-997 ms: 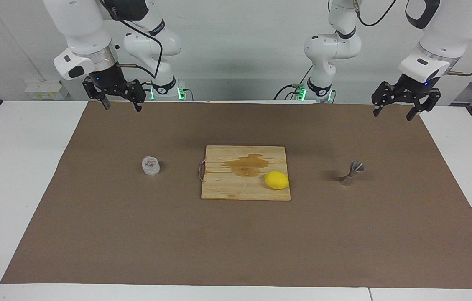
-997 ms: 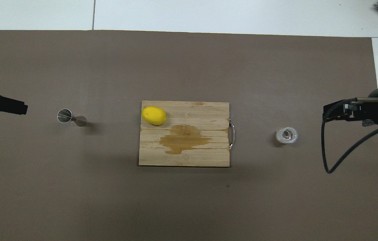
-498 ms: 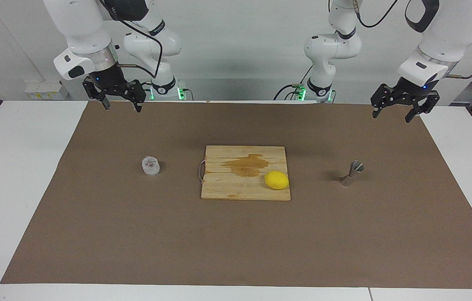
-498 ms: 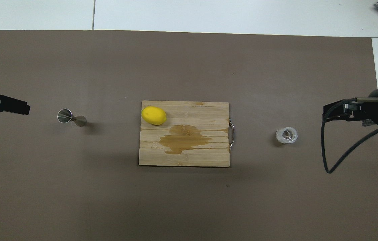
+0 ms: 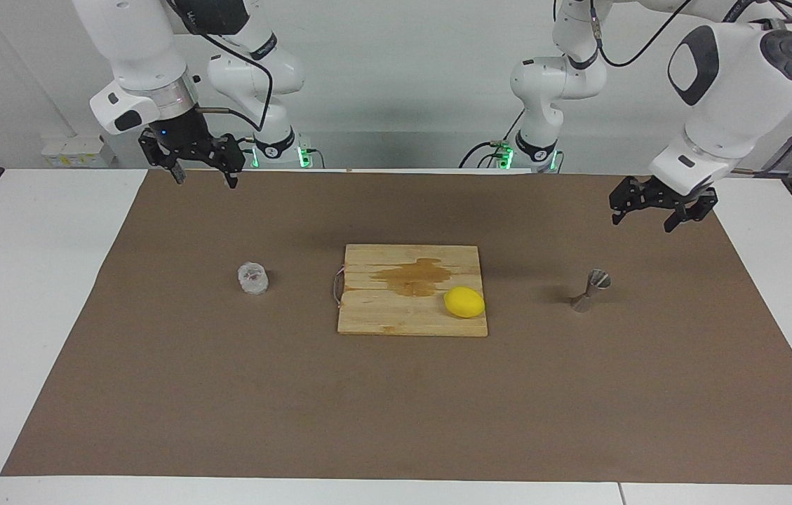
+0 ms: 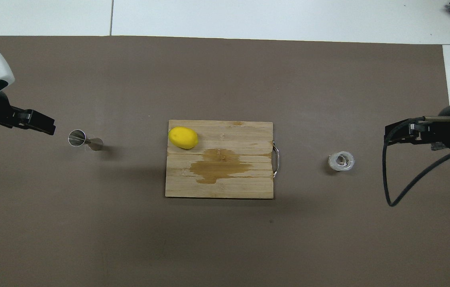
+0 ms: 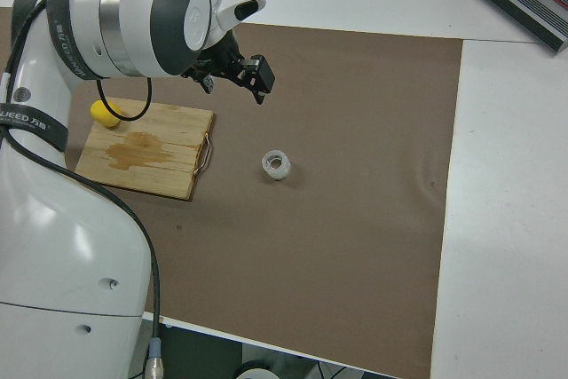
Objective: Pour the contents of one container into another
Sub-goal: 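Move the left gripper toward the small metal cup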
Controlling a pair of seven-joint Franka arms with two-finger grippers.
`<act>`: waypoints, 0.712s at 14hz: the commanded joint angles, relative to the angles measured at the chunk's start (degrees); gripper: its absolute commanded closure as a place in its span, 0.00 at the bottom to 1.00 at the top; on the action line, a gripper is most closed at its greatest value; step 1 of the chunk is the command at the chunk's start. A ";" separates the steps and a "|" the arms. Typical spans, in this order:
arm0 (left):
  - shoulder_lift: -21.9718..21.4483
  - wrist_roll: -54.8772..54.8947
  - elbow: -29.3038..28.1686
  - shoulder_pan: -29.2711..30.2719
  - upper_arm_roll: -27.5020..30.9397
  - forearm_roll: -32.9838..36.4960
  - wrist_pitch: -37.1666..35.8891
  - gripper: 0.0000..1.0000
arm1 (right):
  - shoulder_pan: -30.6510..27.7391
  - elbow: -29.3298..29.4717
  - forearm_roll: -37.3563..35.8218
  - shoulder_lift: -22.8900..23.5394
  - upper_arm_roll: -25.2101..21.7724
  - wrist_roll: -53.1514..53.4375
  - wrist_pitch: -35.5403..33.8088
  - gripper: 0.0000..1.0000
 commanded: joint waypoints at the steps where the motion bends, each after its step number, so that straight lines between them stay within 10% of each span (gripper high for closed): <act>1: 4.25 -3.79 3.43 2.88 0.15 -3.67 -0.40 0.00 | -0.34 -1.37 1.41 -1.17 -0.19 -0.35 0.03 0.00; 10: 10.22 -26.19 3.26 9.13 0.15 -11.06 -3.12 0.00 | -0.34 -1.37 1.41 -1.17 -0.19 -0.35 0.03 0.00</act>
